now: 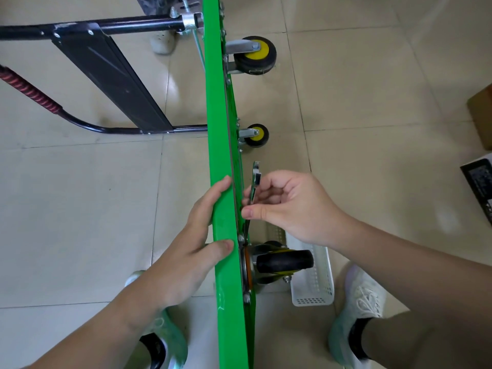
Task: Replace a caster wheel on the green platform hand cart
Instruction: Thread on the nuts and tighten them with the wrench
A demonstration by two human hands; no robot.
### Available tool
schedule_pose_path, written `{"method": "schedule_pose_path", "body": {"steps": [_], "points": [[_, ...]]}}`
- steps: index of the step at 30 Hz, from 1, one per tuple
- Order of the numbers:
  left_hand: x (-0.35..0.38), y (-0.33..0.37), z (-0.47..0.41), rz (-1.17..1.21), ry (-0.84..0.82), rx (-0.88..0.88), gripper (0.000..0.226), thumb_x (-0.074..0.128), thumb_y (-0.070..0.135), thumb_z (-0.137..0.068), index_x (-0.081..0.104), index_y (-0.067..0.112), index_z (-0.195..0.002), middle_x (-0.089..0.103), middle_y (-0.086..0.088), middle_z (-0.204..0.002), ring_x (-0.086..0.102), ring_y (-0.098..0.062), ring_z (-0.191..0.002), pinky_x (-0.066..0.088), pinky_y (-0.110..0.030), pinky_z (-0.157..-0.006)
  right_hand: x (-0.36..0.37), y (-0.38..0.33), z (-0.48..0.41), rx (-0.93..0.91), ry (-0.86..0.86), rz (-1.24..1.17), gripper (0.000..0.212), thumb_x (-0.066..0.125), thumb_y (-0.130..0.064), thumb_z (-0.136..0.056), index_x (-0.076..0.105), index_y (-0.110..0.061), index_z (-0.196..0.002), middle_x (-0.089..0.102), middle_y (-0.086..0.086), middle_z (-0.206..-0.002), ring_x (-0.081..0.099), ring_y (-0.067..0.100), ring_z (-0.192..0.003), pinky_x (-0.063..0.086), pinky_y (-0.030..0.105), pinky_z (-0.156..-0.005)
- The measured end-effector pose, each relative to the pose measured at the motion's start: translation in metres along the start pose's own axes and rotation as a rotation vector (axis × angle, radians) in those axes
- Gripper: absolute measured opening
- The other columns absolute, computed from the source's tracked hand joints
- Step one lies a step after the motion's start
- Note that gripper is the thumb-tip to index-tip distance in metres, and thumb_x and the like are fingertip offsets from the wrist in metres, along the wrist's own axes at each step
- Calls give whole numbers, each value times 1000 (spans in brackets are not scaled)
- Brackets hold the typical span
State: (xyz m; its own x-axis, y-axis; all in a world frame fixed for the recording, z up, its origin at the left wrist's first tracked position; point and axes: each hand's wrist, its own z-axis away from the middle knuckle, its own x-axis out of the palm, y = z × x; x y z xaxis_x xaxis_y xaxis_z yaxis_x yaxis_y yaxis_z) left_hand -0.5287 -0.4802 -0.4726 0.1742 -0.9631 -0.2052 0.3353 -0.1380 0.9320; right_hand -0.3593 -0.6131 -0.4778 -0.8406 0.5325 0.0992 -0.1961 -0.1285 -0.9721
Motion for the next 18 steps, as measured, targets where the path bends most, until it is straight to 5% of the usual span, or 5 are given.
{"method": "schedule_pose_path", "body": {"steps": [18], "points": [[3, -2, 2, 26, 12, 11, 83, 57, 38, -77, 24, 66, -148, 26, 24, -163, 29, -3, -150, 25, -48, -125, 2, 15, -18, 95, 60, 130, 26, 87, -7, -71, 69, -18, -86, 75, 4, -77, 72, 18, -74, 61, 38, -79]]}}
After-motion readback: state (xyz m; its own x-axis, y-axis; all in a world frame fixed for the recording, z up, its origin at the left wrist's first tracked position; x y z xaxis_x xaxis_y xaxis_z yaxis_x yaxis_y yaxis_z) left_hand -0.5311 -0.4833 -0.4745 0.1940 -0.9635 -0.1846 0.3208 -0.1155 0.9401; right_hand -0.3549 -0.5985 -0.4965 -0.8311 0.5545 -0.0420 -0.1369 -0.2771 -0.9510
